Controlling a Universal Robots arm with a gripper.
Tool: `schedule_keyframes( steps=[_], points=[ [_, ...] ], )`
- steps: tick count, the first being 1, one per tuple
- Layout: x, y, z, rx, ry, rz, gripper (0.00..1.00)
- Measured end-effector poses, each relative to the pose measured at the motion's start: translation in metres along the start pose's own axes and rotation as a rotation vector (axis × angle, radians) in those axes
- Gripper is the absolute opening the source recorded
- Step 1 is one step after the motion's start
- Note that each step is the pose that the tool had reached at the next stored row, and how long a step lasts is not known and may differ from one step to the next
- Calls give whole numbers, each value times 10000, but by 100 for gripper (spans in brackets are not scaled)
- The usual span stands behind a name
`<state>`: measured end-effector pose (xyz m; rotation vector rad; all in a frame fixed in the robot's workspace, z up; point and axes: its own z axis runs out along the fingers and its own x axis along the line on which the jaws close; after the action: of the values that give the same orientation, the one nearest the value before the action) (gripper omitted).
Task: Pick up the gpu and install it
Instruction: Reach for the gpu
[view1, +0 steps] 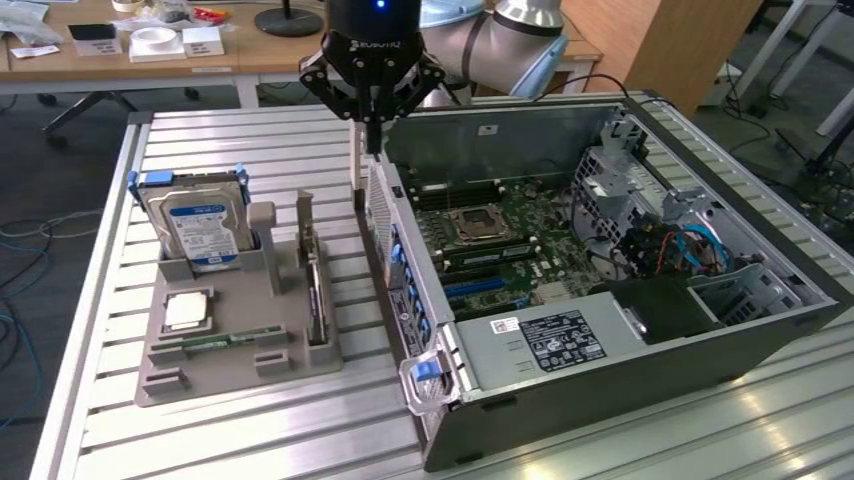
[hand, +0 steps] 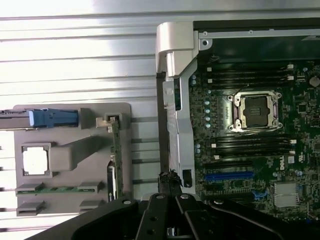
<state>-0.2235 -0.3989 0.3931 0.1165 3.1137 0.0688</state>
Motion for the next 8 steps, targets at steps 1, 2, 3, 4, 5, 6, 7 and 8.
schedule_keyframes(
  steps=[1,2,3,4,5,6,7,8],
  points=[
    [24,-2,0,0,0,-1,11],
    [48,-4,-1,0,0,0,11],
    [74,-5,-1,-1,0,0,11],
    [98,-7,-1,-1,0,1,11],
    [120,-9,-2,0,-1,1,11],
    [142,-10,-2,0,0,1,11],
    [166,-12,-2,0,0,1,11],
    [190,-14,-3,-1,-1,0,11]
  ],
)
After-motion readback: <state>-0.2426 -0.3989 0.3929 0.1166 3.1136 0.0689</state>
